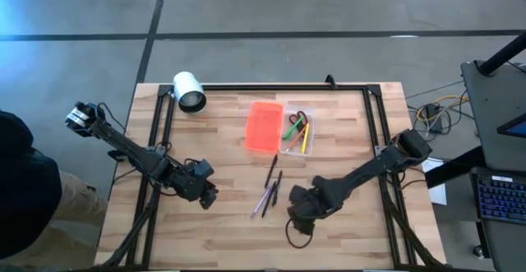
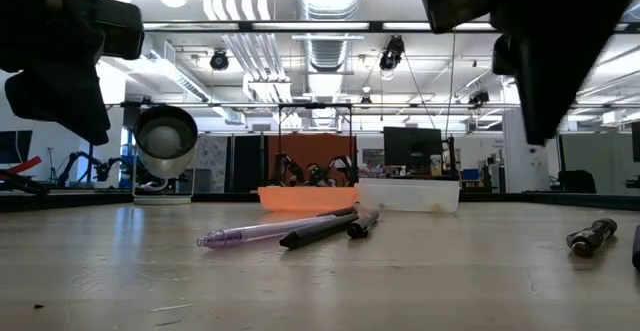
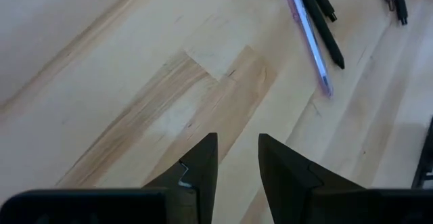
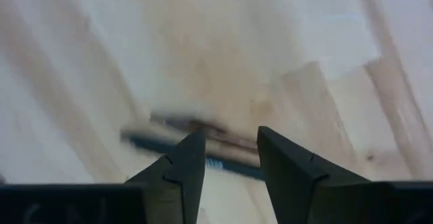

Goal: Pick & place school supplies into a supply box
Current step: Put the brown pen into the orange supply box

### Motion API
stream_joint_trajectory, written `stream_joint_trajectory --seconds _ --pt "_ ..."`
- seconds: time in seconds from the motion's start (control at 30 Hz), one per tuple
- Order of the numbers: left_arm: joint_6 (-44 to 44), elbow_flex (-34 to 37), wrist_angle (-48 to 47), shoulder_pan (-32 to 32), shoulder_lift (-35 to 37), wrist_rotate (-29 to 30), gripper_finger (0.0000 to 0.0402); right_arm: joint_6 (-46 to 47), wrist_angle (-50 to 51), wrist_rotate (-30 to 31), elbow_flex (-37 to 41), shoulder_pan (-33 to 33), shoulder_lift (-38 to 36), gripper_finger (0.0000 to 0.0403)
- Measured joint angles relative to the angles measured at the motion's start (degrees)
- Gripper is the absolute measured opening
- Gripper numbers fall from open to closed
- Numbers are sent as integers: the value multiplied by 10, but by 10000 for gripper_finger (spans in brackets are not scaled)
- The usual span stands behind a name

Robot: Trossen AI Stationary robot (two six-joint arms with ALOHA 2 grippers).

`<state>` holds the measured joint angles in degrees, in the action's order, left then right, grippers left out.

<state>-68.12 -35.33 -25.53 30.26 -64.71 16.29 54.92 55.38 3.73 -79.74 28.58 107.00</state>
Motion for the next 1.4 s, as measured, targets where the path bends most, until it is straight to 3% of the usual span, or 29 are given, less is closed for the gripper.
stream_joint_trajectory --seconds 0.2,0.47,0.9,1.4 --pt "16 0 2 0 0 1 90 -230 19 -34 6 8 0 130" --pt "-42 0 15 0 0 73 90 -485 2 -20 34 9 0 130" --pt "-71 0 15 0 0 93 90 -492 -90 -42 56 9 0 130" --pt "-71 0 15 0 0 93 90 -501 -115 -36 106 9 0 130"
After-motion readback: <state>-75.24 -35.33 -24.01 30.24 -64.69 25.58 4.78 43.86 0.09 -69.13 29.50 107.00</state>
